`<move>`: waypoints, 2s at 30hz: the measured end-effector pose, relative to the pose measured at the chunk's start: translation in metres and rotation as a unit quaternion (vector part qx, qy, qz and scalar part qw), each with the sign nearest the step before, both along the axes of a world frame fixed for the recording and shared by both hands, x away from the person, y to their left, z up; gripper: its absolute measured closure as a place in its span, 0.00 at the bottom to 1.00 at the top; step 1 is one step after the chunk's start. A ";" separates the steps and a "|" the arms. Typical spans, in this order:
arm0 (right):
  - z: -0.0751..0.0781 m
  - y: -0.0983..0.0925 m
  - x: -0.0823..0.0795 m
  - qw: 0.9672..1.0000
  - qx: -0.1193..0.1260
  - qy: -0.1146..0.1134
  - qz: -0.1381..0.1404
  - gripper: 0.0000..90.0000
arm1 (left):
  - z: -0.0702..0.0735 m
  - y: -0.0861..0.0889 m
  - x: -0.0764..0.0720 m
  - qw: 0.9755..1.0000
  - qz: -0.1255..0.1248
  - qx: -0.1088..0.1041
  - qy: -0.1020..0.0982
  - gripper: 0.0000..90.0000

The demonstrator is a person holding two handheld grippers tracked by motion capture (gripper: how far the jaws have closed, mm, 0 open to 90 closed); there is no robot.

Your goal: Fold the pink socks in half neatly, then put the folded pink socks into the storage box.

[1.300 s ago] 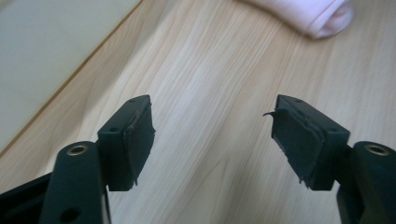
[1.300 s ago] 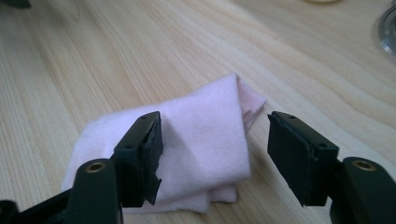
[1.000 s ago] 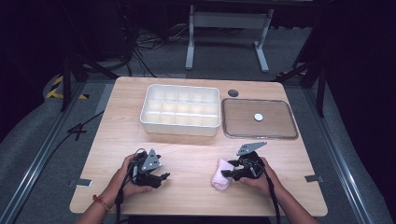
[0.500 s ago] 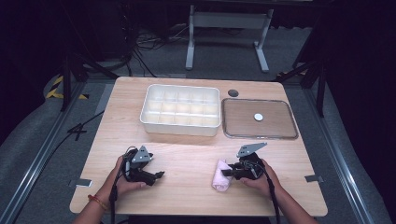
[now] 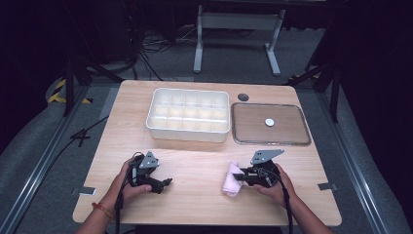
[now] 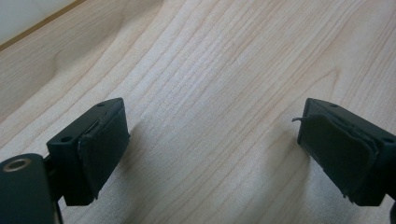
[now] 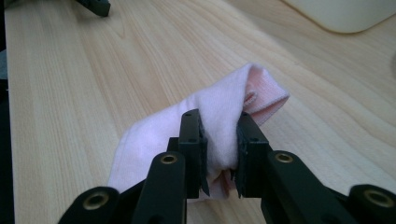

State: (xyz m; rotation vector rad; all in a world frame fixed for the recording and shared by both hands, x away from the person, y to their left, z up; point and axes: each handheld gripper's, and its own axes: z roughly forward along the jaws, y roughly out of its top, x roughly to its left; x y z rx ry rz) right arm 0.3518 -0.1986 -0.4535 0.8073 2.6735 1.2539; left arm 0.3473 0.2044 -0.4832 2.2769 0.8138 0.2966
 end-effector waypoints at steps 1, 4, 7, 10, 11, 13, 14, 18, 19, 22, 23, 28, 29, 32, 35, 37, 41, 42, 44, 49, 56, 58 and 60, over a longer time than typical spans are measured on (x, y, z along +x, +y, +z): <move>0.001 -0.001 0.000 1.000 -0.003 -0.005 -0.001 0.85 | 0.001 0.000 0.000 1.000 -0.001 0.004 0.000 0.10; 0.005 -0.003 -0.001 1.000 -0.001 -0.015 -0.005 0.85 | 0.001 0.000 0.000 1.000 -0.001 0.005 -0.001 0.10; 0.007 -0.004 -0.001 1.000 -0.002 -0.027 -0.007 0.85 | 0.001 0.000 0.000 1.000 -0.001 0.005 -0.001 0.10; 0.010 -0.005 -0.001 0.999 -0.002 -0.038 -0.009 0.85 | 0.001 0.000 0.000 1.000 -0.001 0.005 -0.001 0.10; 0.011 -0.005 -0.001 0.999 -0.002 -0.045 -0.010 0.85 | 0.001 0.000 0.000 1.000 -0.001 0.005 -0.001 0.10; 0.013 -0.006 -0.001 0.999 -0.002 -0.051 -0.013 0.85 | 0.001 0.000 0.000 1.000 -0.001 0.005 -0.001 0.10; 0.013 -0.007 -0.001 0.999 0.000 -0.052 -0.014 0.85 | 0.001 0.000 0.000 1.000 -0.001 0.005 -0.001 0.10; 0.015 -0.009 -0.002 0.998 0.000 -0.061 -0.020 0.85 | 0.001 0.000 0.000 1.000 -0.001 0.005 -0.001 0.10; 0.015 -0.009 -0.002 0.998 0.000 -0.061 -0.020 0.85 | 0.001 0.000 0.000 1.000 -0.001 0.005 -0.001 0.10; 0.017 -0.011 -0.002 0.997 -0.001 -0.069 -0.026 0.85 | 0.001 0.000 0.000 1.000 -0.001 0.005 -0.001 0.10; 0.017 -0.011 -0.002 0.997 0.000 -0.070 -0.027 0.85 | 0.001 0.000 0.000 1.000 -0.001 0.005 -0.001 0.10; 0.024 -0.016 -0.002 0.995 0.008 -0.086 -0.039 0.85 | 0.001 0.000 0.000 1.000 -0.001 0.005 -0.001 0.10; 0.026 -0.017 -0.002 0.995 0.011 -0.089 -0.041 0.85 | 0.001 0.000 0.000 1.000 -0.001 0.005 -0.001 0.10; 0.028 -0.020 -0.002 0.994 0.013 -0.094 -0.046 0.85 | 0.001 0.000 0.000 1.000 -0.002 0.005 -0.001 0.09; 0.029 -0.023 -0.001 0.994 0.013 -0.098 -0.050 0.85 | 0.000 0.000 0.001 1.000 -0.002 0.003 0.000 0.09; 0.030 -0.024 -0.001 0.994 0.014 -0.100 -0.052 0.85 | 0.001 0.000 0.001 1.000 -0.002 0.005 -0.001 0.09; 0.032 -0.025 -0.002 0.993 0.017 -0.106 -0.055 0.85 | 0.001 0.000 0.001 1.000 -0.003 0.005 -0.002 0.09; 0.034 -0.026 -0.003 0.992 0.018 -0.110 -0.055 0.85 | 0.000 0.000 0.000 1.000 -0.001 0.002 0.001 0.09; 0.035 -0.027 -0.003 0.992 0.017 -0.110 -0.055 0.85 | 0.000 0.000 0.000 1.000 -0.001 0.001 0.002 0.09; 0.039 -0.030 -0.005 0.991 0.022 -0.118 -0.062 0.85 | 0.000 0.000 0.001 1.000 -0.003 0.005 -0.004 0.09; 0.046 -0.032 -0.002 0.989 0.024 -0.130 -0.068 0.85 | 0.000 -0.001 0.002 1.000 -0.003 0.005 -0.003 0.08; 0.048 -0.032 0.000 0.988 0.024 -0.133 -0.069 0.85 | 0.000 -0.001 0.002 1.000 -0.003 0.004 -0.003 0.08; 0.052 -0.033 0.000 0.988 0.026 -0.138 -0.069 0.85 | 0.000 -0.001 0.002 1.000 -0.003 0.004 -0.003 0.08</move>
